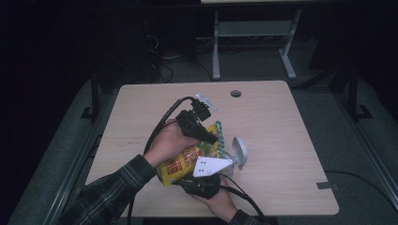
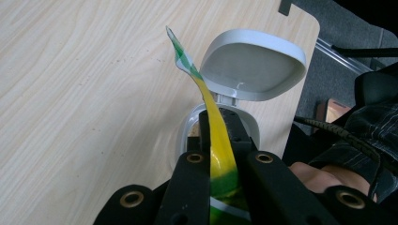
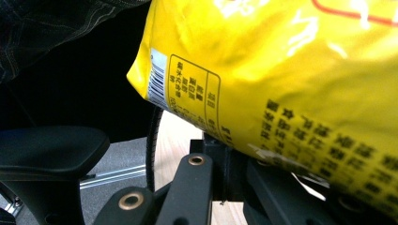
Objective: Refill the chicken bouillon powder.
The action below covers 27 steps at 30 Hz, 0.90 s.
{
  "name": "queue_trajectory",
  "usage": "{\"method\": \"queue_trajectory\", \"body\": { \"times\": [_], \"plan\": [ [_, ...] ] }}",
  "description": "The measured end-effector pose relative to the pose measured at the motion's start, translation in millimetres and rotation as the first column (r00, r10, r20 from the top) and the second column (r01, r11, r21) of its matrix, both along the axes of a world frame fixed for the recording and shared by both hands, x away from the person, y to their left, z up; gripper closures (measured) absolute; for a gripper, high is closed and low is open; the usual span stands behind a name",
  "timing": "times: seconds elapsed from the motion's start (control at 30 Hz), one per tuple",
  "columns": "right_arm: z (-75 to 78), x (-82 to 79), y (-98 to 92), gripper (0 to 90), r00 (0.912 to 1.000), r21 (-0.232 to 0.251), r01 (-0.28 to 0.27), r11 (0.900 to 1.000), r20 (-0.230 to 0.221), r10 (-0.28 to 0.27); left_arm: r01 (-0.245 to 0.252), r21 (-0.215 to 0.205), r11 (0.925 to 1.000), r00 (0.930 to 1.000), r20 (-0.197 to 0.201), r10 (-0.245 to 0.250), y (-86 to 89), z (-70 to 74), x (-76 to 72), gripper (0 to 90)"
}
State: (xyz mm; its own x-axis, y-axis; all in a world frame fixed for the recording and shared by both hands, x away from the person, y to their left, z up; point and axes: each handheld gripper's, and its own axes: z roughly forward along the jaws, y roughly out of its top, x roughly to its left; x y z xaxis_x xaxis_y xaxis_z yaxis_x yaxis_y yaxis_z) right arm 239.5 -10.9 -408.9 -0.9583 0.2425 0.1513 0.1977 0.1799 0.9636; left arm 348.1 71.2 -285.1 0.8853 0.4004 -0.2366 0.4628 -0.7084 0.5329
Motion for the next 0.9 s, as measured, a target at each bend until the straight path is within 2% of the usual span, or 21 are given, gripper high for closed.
{"method": "queue_trajectory", "body": {
  "times": [0.9],
  "plan": [
    [0.0,0.3,0.0,90.0,1.0000,0.004,-0.003,1.000,0.001,0.003,-0.002,0.011,0.9999,1.0000,-0.004,0.002,-1.5,-0.3,0.7,89.8]
  ]
}}
